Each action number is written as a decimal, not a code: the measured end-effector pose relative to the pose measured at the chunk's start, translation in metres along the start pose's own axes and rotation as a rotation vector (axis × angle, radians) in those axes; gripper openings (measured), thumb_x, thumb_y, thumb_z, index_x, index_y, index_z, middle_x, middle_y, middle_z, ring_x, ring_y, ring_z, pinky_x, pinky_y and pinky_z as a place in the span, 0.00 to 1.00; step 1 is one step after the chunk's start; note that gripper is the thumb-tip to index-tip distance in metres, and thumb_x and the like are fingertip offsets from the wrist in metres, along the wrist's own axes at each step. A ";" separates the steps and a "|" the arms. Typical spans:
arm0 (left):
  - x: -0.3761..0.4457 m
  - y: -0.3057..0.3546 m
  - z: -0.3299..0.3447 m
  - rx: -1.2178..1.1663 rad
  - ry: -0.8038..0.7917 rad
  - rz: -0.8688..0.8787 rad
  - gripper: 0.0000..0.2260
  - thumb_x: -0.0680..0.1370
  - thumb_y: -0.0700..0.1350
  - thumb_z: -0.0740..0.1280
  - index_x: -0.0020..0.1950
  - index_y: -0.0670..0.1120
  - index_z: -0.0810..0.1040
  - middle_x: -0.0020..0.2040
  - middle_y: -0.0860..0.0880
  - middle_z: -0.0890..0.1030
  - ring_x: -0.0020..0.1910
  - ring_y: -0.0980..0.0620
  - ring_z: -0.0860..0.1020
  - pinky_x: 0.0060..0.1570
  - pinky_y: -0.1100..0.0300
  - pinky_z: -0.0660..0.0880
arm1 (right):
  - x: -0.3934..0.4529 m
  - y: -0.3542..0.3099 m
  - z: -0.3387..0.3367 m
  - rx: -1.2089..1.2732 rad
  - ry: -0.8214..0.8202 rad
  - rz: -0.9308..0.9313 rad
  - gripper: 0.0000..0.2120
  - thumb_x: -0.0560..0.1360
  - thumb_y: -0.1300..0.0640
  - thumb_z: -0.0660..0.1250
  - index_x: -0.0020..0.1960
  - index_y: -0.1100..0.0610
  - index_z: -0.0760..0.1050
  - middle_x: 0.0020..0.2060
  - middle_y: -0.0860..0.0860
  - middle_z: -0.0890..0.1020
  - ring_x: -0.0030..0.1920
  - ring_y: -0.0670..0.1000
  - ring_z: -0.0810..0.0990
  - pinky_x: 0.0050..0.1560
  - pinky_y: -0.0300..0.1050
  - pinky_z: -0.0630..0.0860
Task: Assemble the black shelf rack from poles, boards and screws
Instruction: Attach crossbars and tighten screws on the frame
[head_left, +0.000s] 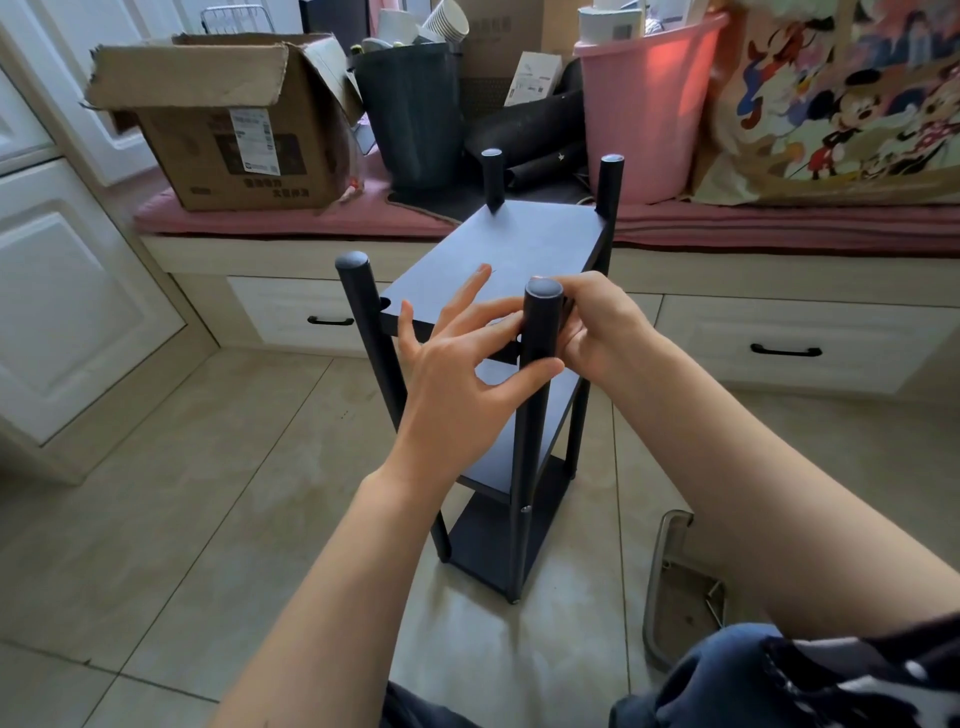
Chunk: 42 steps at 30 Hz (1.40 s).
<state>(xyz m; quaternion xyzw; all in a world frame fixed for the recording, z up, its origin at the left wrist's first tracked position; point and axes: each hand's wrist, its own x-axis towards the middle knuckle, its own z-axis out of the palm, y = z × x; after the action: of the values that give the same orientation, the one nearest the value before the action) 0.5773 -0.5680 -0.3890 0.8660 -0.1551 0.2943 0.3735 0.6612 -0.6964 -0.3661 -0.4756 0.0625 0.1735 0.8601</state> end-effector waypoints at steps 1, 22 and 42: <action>0.000 0.001 0.000 -0.005 -0.002 -0.001 0.16 0.74 0.53 0.73 0.61 0.52 0.84 0.64 0.63 0.76 0.77 0.57 0.62 0.75 0.40 0.38 | 0.000 -0.001 0.000 -0.007 0.007 0.000 0.01 0.78 0.66 0.63 0.48 0.64 0.71 0.31 0.57 0.81 0.32 0.56 0.84 0.33 0.47 0.81; -0.009 0.012 0.018 -1.055 0.145 -1.046 0.12 0.74 0.50 0.76 0.51 0.44 0.82 0.42 0.51 0.84 0.45 0.52 0.85 0.55 0.57 0.79 | -0.010 -0.014 -0.024 -0.108 0.057 -0.034 0.08 0.79 0.61 0.64 0.56 0.60 0.70 0.48 0.55 0.71 0.47 0.56 0.70 0.34 0.39 0.78; -0.003 0.021 0.050 -1.338 0.024 -0.665 0.06 0.82 0.42 0.65 0.59 0.45 0.77 0.55 0.43 0.85 0.59 0.38 0.82 0.63 0.49 0.78 | -0.089 -0.016 -0.037 -1.320 -0.098 -0.777 0.27 0.72 0.68 0.72 0.67 0.52 0.71 0.55 0.47 0.76 0.49 0.50 0.79 0.47 0.44 0.80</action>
<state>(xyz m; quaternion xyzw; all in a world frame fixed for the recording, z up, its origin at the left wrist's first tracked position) 0.5848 -0.6187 -0.4068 0.4517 -0.0270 0.0182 0.8916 0.5858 -0.7567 -0.3492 -0.8702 -0.2637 -0.1190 0.3988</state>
